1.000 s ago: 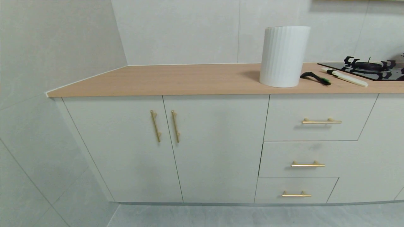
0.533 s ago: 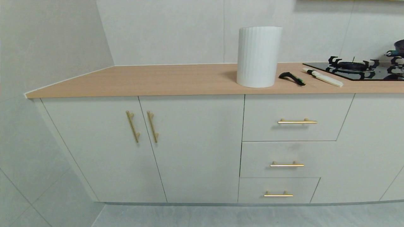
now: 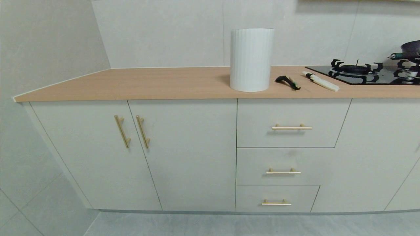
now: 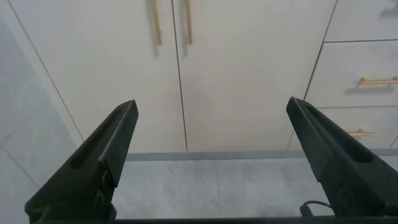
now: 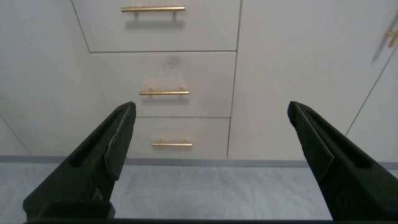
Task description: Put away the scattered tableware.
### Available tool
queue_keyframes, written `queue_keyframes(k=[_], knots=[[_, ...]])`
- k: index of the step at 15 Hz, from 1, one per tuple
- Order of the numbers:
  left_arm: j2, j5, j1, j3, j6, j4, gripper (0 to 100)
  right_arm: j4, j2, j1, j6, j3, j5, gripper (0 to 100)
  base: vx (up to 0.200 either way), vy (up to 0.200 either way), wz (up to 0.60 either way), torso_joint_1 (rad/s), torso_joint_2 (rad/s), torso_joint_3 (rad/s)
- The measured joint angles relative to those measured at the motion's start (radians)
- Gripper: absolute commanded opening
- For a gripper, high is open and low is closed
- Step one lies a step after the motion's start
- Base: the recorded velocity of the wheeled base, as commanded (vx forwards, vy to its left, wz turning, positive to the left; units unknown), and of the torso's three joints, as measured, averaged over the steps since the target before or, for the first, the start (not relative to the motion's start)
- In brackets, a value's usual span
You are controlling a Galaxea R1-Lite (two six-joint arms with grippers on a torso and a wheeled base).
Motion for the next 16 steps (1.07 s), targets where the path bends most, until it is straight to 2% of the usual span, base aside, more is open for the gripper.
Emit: queue_keyframes(k=[3,16], knots=[[0.000,0.000,0.000,0.000,0.000,0.000,100,0.000,0.000,0.000,0.000,0.000,0.000,100,0.200,0.000,0.00,-0.002,0.00,-0.001],[0.000,0.000,0.000,0.000,-0.001,0.000,100,-0.004,0.001,0.001,-0.004,-0.005,0.011,100,0.000,0.000,0.00,0.000,0.00,0.000]])
